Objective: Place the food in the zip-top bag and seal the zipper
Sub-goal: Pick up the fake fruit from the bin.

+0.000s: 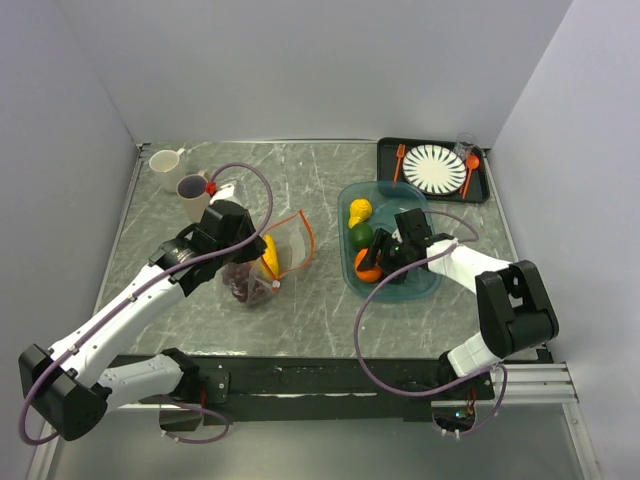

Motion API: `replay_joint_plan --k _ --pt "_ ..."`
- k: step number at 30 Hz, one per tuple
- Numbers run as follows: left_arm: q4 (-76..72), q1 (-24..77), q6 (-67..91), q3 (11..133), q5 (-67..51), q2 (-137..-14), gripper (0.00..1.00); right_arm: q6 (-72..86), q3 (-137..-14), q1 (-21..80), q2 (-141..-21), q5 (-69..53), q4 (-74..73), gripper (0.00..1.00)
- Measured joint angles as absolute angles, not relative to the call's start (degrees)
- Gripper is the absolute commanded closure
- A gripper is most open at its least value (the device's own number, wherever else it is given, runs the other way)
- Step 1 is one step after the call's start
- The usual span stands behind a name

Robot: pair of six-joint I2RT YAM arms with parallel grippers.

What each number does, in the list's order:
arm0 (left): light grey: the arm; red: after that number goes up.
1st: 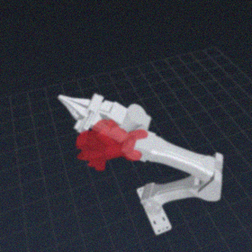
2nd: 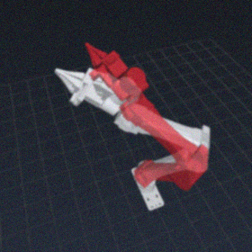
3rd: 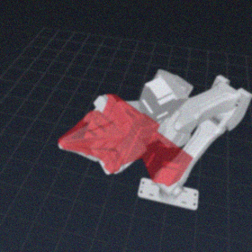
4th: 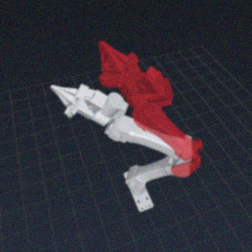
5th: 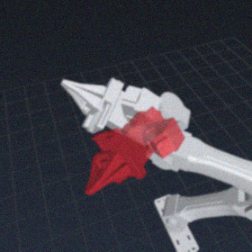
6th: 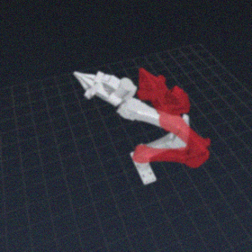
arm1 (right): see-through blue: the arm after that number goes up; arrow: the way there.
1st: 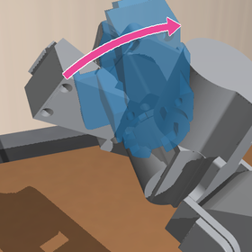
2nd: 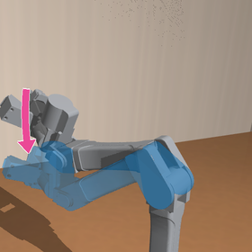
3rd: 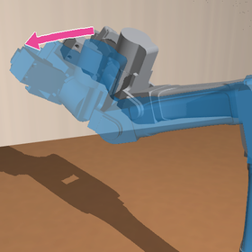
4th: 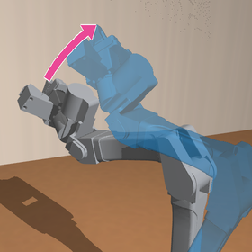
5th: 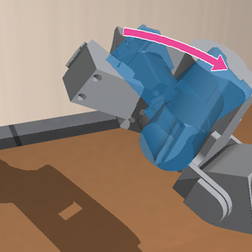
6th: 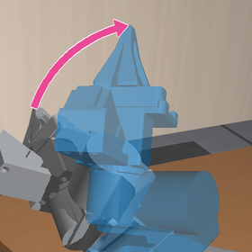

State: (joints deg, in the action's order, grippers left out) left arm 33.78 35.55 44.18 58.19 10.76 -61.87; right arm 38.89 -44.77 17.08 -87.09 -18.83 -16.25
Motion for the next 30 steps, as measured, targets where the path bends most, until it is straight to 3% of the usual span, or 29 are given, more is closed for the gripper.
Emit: replay_joint_plan --k 4,6,18,30 --pt "33.8 35.6 44.2 58.2 10.7 -61.9 0.99 36.9 -45.8 17.0 -85.3 -15.6 -18.9 0.07" --pt "33.7 35.6 44.2 58.2 10.5 -61.9 0.99 35.4 -46.9 17.0 -84.6 -13.7 -20.2 0.06" --pt "33.7 35.6 44.2 58.2 10.3 -62.2 0.99 31.4 -51.5 17.0 -86.7 -11.1 -21.5 0.08" --pt "33.8 35.6 44.1 58.2 10.4 -62.2 0.99 31.9 -51.3 16.9 -89.9 -17.5 -18.9 0.11"
